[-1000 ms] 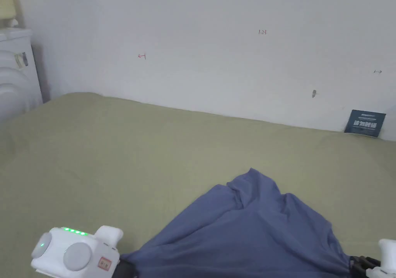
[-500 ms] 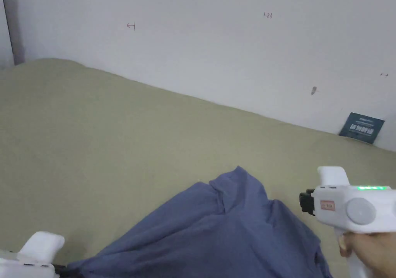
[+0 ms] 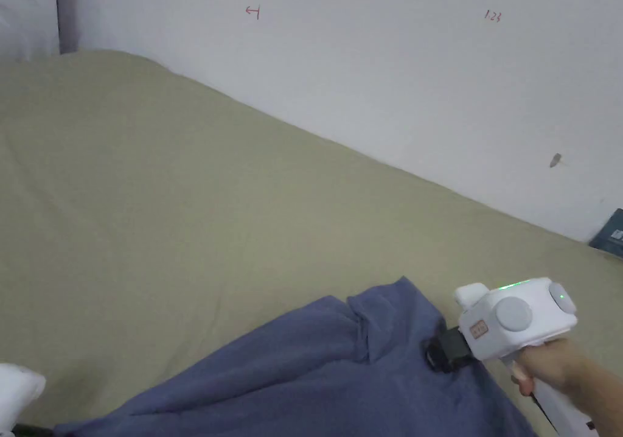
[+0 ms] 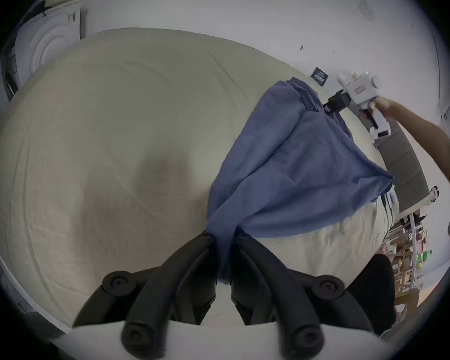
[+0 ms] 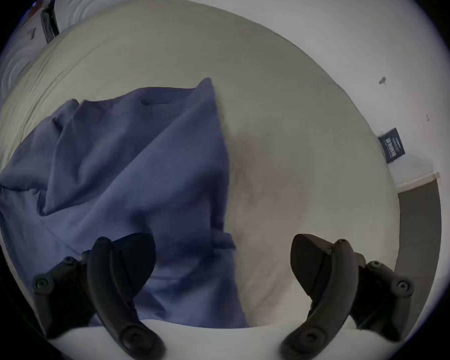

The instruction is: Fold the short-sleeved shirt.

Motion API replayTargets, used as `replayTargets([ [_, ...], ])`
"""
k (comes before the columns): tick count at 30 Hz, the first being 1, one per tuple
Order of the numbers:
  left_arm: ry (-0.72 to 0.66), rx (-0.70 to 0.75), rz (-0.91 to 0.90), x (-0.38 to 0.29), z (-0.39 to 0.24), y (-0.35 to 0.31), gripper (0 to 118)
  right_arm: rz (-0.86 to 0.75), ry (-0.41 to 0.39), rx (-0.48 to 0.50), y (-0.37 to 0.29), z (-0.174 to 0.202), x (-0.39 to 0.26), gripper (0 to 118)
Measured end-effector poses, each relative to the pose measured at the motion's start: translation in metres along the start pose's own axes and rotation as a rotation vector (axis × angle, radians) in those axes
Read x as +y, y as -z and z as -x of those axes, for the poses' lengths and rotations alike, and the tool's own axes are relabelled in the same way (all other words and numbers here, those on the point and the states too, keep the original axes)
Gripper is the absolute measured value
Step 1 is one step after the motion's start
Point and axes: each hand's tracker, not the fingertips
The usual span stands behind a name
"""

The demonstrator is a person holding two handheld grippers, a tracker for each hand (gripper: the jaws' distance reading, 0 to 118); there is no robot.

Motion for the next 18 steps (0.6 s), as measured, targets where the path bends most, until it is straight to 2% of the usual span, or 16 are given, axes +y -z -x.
replayTargets([
  [1, -0.033, -0.013, -0.008, 0.001, 0.005, 0.001, 10, -0.011, 0.000, 0.015, 0.000, 0.004, -0.003, 68],
  [2, -0.059, -0.028, -0.012, 0.000, 0.007, 0.000, 10, -0.004, 0.033, 0.106, -0.002, 0.003, -0.005, 42],
  [3, -0.059, -0.030, -0.013, 0.000, 0.008, 0.000, 10, -0.004, 0.084, 0.194, -0.005, 0.002, -0.006, 6],
  [4, -0.059, -0.032, -0.015, 0.000, 0.008, -0.001, 10, -0.030, 0.093, 0.178, -0.011, 0.004, -0.006, 4],
  [6, -0.051, -0.028, -0.020, -0.001, 0.005, -0.001, 10, -0.026, 0.051, 0.031, -0.026, 0.013, -0.005, 3],
  [7, -0.044, -0.021, -0.020, -0.001, 0.003, -0.002, 10, -0.020, 0.065, 0.068, -0.034, 0.012, -0.005, 3],
  [10, -0.028, -0.007, -0.026, -0.001, -0.002, -0.006, 10, -0.141, 0.079, 0.041, -0.069, 0.009, -0.009, 3],
  [13, -0.019, -0.008, -0.039, 0.000, -0.007, -0.015, 10, -0.219, 0.157, 0.068, -0.114, -0.001, -0.016, 3],
  [18, 0.022, -0.026, -0.119, 0.012, -0.020, -0.045, 10, -0.344, 0.207, 0.015, -0.190, -0.017, -0.032, 3],
])
